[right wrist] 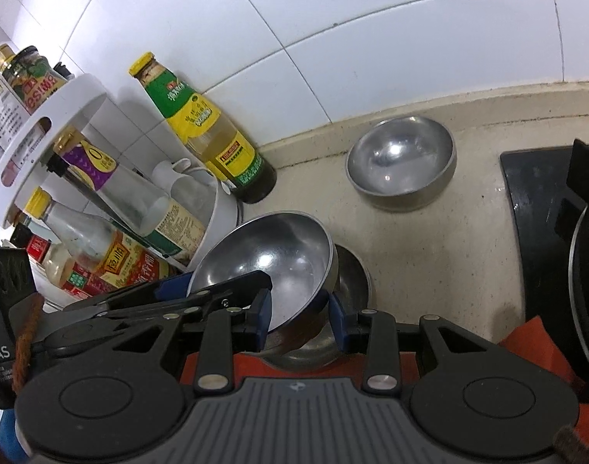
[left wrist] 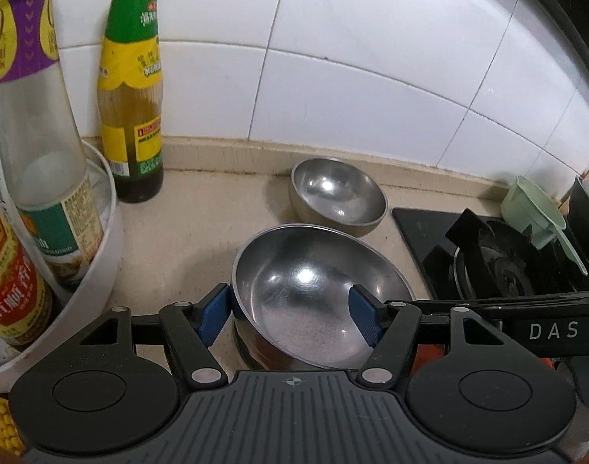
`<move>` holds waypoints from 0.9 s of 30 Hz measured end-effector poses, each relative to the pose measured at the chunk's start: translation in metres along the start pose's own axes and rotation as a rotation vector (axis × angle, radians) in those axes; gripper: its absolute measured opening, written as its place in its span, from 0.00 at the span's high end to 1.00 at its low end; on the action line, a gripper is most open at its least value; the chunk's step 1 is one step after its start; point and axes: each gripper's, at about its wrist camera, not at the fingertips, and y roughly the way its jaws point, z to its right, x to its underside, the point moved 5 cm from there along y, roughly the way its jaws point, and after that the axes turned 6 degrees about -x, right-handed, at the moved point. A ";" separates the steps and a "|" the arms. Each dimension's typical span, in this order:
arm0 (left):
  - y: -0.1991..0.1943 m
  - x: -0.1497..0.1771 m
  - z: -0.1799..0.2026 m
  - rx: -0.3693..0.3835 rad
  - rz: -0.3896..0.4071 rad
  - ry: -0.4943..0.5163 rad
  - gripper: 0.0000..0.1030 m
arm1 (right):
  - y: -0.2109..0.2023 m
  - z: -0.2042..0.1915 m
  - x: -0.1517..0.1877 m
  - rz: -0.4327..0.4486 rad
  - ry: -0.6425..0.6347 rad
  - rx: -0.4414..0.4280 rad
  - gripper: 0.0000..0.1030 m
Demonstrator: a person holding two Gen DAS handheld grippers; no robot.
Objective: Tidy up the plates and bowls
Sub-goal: 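Lower the bowl into the other steel bowl and open both grippers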
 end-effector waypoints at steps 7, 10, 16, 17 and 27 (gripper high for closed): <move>0.011 0.004 -0.001 0.011 -0.030 0.018 0.31 | 0.006 0.003 0.006 -0.003 0.008 0.033 0.70; 0.016 0.005 0.000 0.010 -0.035 0.030 0.32 | 0.009 0.004 0.006 0.000 -0.001 0.053 0.70; 0.024 0.005 0.000 0.022 -0.051 0.038 0.31 | 0.012 0.007 0.006 0.001 -0.002 0.070 0.70; 0.025 0.006 0.000 0.026 -0.056 0.038 0.31 | 0.012 0.007 0.006 0.001 -0.016 0.078 0.70; 0.015 0.002 -0.001 0.024 -0.028 0.059 0.21 | 0.007 0.010 0.003 0.025 -0.056 0.104 0.70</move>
